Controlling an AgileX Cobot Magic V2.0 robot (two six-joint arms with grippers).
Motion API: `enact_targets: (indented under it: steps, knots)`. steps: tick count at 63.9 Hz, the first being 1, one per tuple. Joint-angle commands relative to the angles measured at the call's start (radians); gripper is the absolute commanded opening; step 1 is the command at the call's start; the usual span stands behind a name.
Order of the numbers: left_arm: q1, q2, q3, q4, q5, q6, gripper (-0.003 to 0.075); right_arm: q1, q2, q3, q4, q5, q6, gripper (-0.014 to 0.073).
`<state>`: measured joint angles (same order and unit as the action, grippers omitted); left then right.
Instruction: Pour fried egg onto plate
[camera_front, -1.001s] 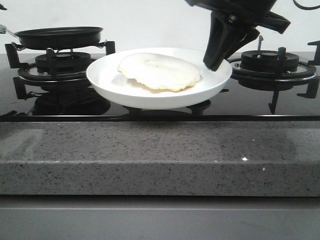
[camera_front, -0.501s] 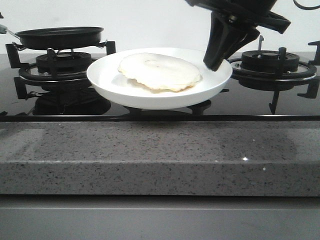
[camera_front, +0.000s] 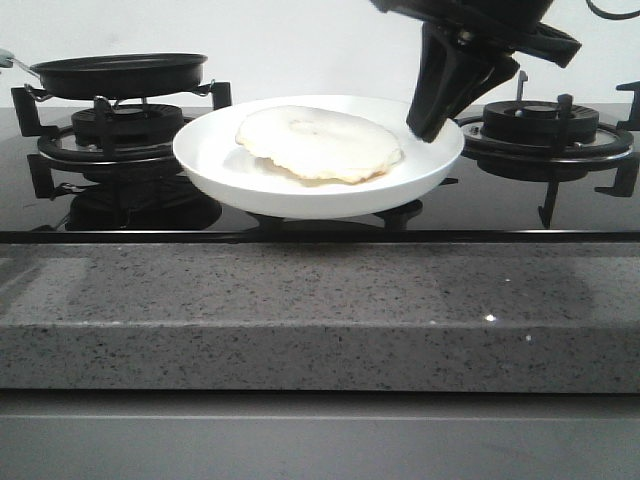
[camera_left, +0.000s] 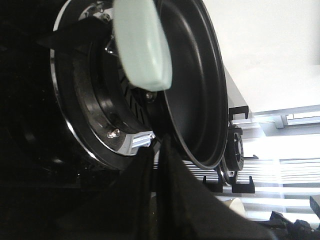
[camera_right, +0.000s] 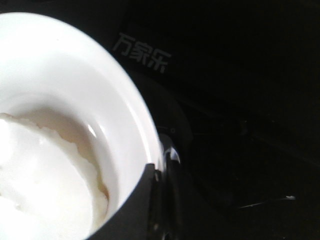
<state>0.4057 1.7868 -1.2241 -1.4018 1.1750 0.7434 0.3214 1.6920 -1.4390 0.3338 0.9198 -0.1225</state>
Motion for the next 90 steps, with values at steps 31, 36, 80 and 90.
enact_targets:
  steps: [31, 36, 80, 90]
  knots:
    - [-0.141, -0.371, -0.008, 0.5, -0.234, -0.156, -0.002, 0.0, -0.05, -0.022, 0.016, -0.028, -0.01, -0.006]
    - [-0.2, -0.424, -0.008, 0.688, -0.282, -0.26, -0.002, 0.0, -0.05, -0.022, 0.016, -0.028, -0.01, -0.006]
    - [-0.502, -0.972, 0.361, 1.133, -0.715, -0.519, -0.002, 0.0, -0.05, -0.022, 0.016, -0.028, -0.01, -0.006]
    - [-0.513, -1.142, 0.513, 1.132, -0.79, -0.519, -0.002, 0.0, -0.05, -0.022, 0.016, -0.028, -0.01, -0.006]
